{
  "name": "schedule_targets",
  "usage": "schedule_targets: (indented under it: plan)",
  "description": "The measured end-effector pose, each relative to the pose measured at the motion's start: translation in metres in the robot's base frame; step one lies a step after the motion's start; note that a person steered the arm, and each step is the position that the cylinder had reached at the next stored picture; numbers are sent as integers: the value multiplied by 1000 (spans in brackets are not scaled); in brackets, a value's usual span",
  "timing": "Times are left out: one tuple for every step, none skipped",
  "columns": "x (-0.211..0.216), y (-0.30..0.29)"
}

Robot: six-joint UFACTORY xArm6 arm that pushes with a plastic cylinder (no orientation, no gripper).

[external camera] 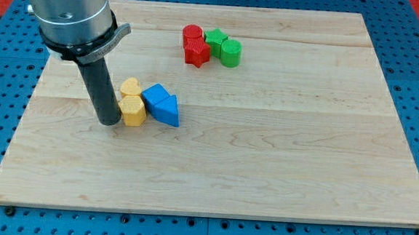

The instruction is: Push the yellow heart towards group of blocks

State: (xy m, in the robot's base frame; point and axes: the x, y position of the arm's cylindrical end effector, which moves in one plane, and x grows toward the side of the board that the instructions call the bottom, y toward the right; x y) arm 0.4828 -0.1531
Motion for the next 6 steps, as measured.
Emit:
schedule_targets:
  plan:
    - [0,0]
    - [0,-4]
    - [0,-5]
    - [0,0]
    - [0,9]
    - [-5,16]
